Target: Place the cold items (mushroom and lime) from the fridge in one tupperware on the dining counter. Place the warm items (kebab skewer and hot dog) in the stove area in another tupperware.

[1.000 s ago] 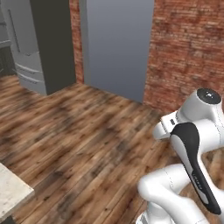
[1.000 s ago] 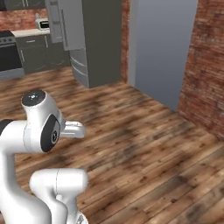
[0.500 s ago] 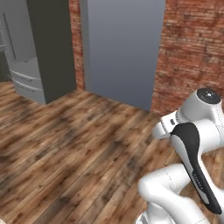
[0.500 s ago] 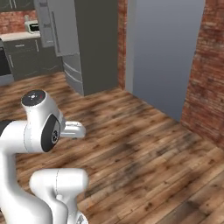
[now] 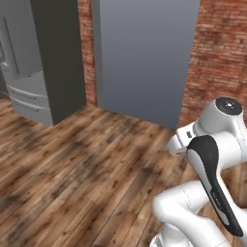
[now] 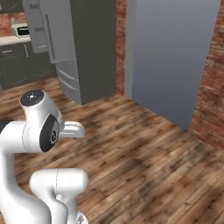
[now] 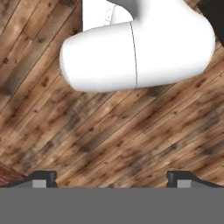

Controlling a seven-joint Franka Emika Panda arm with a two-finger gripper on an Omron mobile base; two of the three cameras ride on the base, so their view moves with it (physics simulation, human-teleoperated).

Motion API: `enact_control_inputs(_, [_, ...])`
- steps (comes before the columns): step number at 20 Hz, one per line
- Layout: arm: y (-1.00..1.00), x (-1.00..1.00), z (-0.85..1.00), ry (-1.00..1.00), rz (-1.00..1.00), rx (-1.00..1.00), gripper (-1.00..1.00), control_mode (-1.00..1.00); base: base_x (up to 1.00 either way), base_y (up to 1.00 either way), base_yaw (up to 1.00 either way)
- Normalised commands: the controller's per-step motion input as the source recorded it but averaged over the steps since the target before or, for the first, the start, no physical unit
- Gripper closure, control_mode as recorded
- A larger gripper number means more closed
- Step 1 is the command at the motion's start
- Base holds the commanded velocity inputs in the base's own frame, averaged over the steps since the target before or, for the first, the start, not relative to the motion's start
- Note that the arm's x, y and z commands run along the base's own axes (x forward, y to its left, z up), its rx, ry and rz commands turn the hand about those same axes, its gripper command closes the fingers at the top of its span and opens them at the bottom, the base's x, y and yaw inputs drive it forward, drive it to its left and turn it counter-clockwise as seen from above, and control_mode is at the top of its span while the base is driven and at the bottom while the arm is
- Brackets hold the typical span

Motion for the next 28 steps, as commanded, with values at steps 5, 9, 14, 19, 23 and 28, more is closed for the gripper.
enact_control_inputs(5, [0.00, 0.00, 0.00, 0.00, 0.00, 0.00, -1.00, 1.00, 1.00, 0.80, -0.22])
enact_control_inputs(9, [0.00, 0.00, 0.00, 0.00, 0.00, 0.00, -1.00, 1.00, 1.00, 0.85, -0.35])
enact_control_inputs(14, [0.00, 0.00, 0.00, 0.00, 0.00, 0.00, -1.00, 1.00, 1.00, 0.94, -0.53])
enact_control_inputs(19, [0.00, 0.00, 0.00, 0.00, 0.00, 0.00, -1.00, 1.00, 1.00, 0.87, -0.25])
enact_control_inputs(23, [0.00, 0.00, 0.00, 0.00, 0.00, 0.00, -1.00, 1.00, 1.00, 0.29, 0.22])
enact_control_inputs(28, [0.00, 0.00, 0.00, 0.00, 0.00, 0.00, -1.00, 1.00, 1.00, 0.17, 0.28])
